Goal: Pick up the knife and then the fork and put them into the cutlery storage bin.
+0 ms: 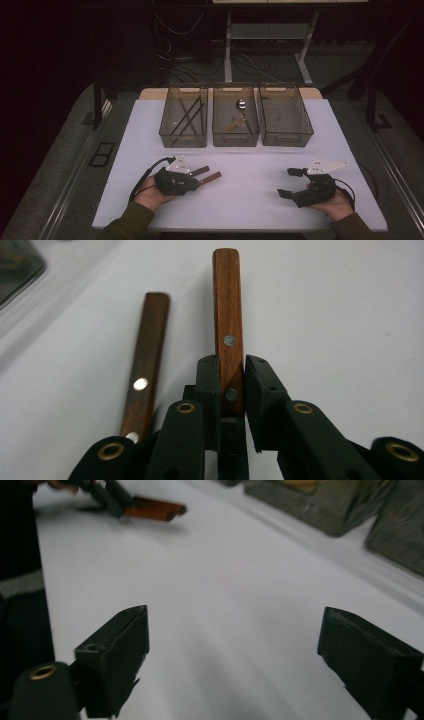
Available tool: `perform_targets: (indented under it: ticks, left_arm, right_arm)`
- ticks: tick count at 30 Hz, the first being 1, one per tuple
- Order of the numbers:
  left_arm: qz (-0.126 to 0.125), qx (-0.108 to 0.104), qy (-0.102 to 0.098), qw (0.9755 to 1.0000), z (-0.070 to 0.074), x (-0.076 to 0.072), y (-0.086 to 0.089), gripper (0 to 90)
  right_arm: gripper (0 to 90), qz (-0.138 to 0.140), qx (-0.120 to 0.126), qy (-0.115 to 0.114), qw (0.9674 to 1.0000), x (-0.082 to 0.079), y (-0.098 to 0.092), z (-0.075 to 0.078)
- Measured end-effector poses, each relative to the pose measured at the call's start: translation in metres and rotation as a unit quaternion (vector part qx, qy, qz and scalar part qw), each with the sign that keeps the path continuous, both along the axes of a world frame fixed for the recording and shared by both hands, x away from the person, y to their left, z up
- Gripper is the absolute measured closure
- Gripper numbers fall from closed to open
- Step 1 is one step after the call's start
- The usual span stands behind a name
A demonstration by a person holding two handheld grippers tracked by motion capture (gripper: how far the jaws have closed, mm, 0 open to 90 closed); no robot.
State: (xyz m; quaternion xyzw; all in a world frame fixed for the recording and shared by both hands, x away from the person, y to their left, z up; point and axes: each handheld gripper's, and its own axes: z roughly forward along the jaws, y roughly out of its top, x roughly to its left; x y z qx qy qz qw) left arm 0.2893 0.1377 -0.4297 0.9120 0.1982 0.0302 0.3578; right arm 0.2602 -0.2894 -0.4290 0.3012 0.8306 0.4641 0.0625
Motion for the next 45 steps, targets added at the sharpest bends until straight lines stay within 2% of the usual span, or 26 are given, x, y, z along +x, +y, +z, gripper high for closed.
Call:
perform_targets:
  ticks: [4,11,18,22,25,27,28,29,31,32,33,36,37,40,41,42,44,45]
  left_arm:
    - [-0.025,-0.003,-0.001,0.9997,0.005,-0.003,-0.011,77.1]
    - [-0.065,-0.009,-0.002,0.9979,0.016,-0.004,-0.033,77.1]
    - [-0.112,-0.006,-0.013,0.9936,0.031,0.000,-0.060,77.1]
    - [-0.133,-0.004,-0.014,0.9911,0.036,0.002,-0.077,77.1]
    - [-0.154,0.005,-0.018,0.9878,0.038,0.005,-0.090,77.1]
    - [-0.167,0.010,-0.020,0.9857,0.039,0.005,-0.099,77.1]
    - [-0.174,0.013,-0.027,0.9843,0.040,0.006,-0.103,77.1]
    - [-0.176,0.015,-0.026,0.9840,0.040,0.005,-0.106,77.1]
    - [-0.184,0.017,-0.030,0.9824,0.041,0.004,-0.110,77.1]
    - [-0.190,0.019,-0.040,0.9808,0.041,0.005,-0.112,77.1]
    - [-0.193,0.023,-0.041,0.9800,0.040,0.003,-0.114,77.1]
    - [-0.197,0.032,-0.038,0.9792,0.036,0.000,-0.116,77.0]
    - [-0.201,0.033,-0.039,0.9782,0.035,-0.001,-0.116,77.1]
    - [-0.201,0.036,-0.031,0.9784,0.034,-0.004,-0.118,77.1]
    - [-0.202,0.037,-0.027,0.9783,0.034,-0.005,-0.118,77.0]
    - [-0.207,0.039,-0.034,0.9771,0.035,-0.005,-0.118,77.1]
    - [-0.208,0.042,-0.038,0.9765,0.036,-0.006,-0.119,77.1]
    - [-0.208,0.045,-0.038,0.9763,0.036,-0.006,-0.119,77.0]
  right_arm:
    - [14.4,0.043,-0.013,0.001,0.9990,0.004,0.008,0.004]
    - [14.5,0.088,-0.017,0.001,0.9959,0.007,0.025,0.010]
    - [14.7,0.124,-0.018,-0.007,0.9920,0.012,0.045,0.020]
    - [15.8,0.152,-0.030,-0.005,0.9879,0.016,0.059,0.024]
    - [18.4,0.170,-0.047,-0.007,0.9843,0.019,0.071,0.027]
    - [23.4,0.189,-0.056,-0.008,0.9803,0.021,0.078,0.028]
    - [24.8,0.201,-0.064,-0.010,0.9775,0.024,0.081,0.028]
    - [25.9,0.213,-0.074,-0.012,0.9742,0.027,0.084,0.028]
    - [30.3,0.222,-0.084,-0.009,0.9714,0.030,0.089,0.027]
    - [33.2,0.228,-0.089,-0.008,0.9695,0.032,0.091,0.026]
    - [36.3,0.232,-0.092,-0.003,0.9683,0.032,0.092,0.025]
    - [45.7,0.250,-0.106,0.003,0.9624,0.033,0.095,0.022]
    - [48.0,0.256,-0.113,0.004,0.9601,0.032,0.096,0.021]
    - [54.4,0.267,-0.131,0.009,0.9547,0.030,0.100,0.018]
    - [55.8,0.270,-0.134,0.010,0.9535,0.029,0.102,0.017]
    - [56.8,0.273,-0.137,0.010,0.9521,0.028,0.103,0.016]
    - [59.4,0.275,-0.141,0.012,0.9511,0.027,0.106,0.016]
    - [60.5,0.279,-0.144,0.009,0.9495,0.028,0.106,0.015]
